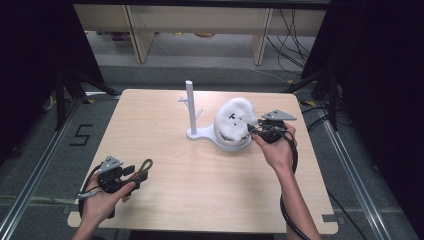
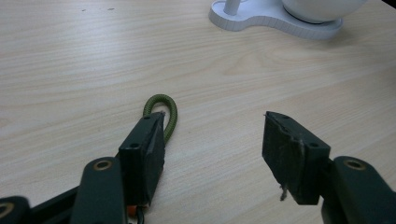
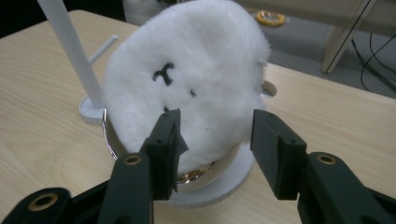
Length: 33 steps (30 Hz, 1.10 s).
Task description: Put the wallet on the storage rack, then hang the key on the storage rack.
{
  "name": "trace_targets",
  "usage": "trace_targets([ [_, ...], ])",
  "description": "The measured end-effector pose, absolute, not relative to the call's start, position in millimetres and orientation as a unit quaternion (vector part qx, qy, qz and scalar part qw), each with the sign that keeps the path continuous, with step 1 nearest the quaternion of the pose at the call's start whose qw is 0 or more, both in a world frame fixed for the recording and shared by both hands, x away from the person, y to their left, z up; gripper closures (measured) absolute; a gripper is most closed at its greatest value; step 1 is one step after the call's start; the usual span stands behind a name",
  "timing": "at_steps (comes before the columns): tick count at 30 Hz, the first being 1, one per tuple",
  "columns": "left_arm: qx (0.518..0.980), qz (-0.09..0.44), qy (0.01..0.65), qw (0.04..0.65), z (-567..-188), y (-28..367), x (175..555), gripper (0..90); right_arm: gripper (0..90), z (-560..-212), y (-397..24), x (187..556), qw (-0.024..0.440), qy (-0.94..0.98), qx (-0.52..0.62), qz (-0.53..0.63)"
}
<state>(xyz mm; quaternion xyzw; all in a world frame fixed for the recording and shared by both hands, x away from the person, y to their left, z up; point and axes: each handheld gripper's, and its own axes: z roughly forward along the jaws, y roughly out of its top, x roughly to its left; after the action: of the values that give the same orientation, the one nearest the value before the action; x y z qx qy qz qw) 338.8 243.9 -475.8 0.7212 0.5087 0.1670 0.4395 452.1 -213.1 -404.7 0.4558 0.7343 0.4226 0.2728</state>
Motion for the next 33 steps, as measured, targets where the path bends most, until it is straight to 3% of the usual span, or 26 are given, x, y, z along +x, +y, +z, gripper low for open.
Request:
trace_targets([
  [5,0.728,0.17,0.506,0.431,-472.0,242.7,340.2,39.1,57.4,-409.9,-214.3,439.6,0.274,0.735,0.455,0.421],
  [10,0.731,0.169,0.502,0.43,-468.0,242.9,342.1,39.4,62.5,-418.1,-219.4,425.5,0.245,0.74,0.472,0.412],
  [18,0.749,0.164,0.496,0.407,-459.9,247.1,346.6,40.1,60.9,-436.1,-228.3,396.7,0.219,0.736,0.514,0.383],
  [30,0.793,0.128,0.504,0.317,-448.2,250.9,373.6,42.4,65.6,-450.1,-237.7,380.2,0.168,0.758,0.532,0.338],
  [33,0.812,0.111,0.5,0.281,-448.3,253.1,382.9,45.2,65.7,-449.7,-239.6,378.5,0.175,0.751,0.536,0.343],
])
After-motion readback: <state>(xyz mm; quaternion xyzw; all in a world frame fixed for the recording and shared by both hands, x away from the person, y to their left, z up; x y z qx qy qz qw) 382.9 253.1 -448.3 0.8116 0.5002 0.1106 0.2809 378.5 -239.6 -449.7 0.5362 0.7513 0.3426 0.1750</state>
